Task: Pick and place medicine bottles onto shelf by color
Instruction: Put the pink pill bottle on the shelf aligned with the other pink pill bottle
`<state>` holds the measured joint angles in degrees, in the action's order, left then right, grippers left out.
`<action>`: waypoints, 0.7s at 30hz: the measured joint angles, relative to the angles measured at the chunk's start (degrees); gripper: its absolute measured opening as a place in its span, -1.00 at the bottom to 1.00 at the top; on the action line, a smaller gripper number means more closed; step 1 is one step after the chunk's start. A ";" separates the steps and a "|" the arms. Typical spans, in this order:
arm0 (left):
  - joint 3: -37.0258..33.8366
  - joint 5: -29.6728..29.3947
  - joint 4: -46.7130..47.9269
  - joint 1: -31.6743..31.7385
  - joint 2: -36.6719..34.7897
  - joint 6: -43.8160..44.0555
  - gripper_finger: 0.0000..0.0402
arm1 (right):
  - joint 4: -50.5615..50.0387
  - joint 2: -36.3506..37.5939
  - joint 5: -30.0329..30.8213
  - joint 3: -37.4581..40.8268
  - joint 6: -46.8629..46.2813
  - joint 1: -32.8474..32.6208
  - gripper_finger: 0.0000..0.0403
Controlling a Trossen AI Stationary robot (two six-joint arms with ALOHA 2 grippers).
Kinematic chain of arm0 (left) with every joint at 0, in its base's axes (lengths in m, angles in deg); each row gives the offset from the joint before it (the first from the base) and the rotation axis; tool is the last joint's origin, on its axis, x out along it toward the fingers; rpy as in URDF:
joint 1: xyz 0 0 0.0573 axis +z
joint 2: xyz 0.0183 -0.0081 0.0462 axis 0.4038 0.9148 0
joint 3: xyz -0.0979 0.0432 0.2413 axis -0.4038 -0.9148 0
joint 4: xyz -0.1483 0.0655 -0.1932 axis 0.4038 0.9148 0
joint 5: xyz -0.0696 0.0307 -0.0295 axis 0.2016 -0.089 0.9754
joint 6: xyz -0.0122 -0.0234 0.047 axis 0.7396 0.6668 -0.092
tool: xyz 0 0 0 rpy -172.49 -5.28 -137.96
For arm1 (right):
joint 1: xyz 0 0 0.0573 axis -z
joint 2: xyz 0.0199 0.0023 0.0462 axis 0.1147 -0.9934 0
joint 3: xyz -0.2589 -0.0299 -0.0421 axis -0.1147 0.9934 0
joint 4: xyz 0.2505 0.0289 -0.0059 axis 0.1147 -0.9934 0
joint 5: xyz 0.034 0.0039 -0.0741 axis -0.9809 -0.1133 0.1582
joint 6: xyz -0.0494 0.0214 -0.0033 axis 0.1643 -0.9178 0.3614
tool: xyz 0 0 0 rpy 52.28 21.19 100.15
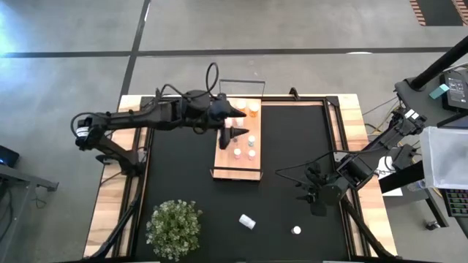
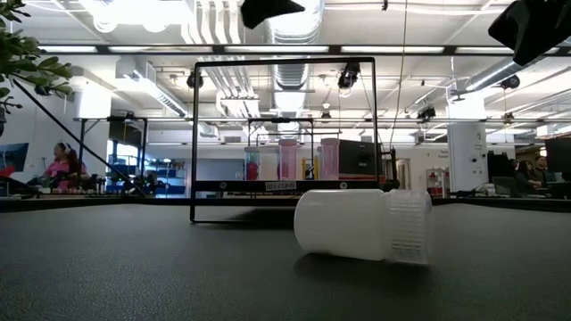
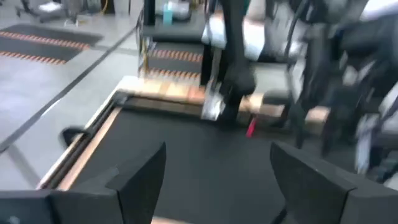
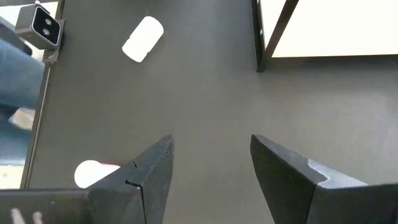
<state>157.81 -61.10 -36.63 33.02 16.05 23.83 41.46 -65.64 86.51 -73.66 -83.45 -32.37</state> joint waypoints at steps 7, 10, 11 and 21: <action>0.00 -0.09 -16.86 -5.14 3.14 7.50 0.35 | 0.00 0.00 0.00 0.00 0.00 0.00 0.01; 0.00 -0.11 -18.89 -8.40 4.38 8.51 0.35 | 0.00 0.00 0.00 0.00 0.00 -0.02 0.01; 0.00 -0.32 -19.39 -9.62 4.88 8.47 0.35 | 0.00 0.00 0.00 0.00 0.00 0.00 0.01; 0.35 -7.03 -19.76 -19.88 9.67 8.55 0.35 | 0.00 0.00 0.00 0.00 0.00 -0.02 0.01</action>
<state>158.15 -68.12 -56.38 13.13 25.72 32.38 41.46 -65.64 86.51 -73.66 -83.45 -32.40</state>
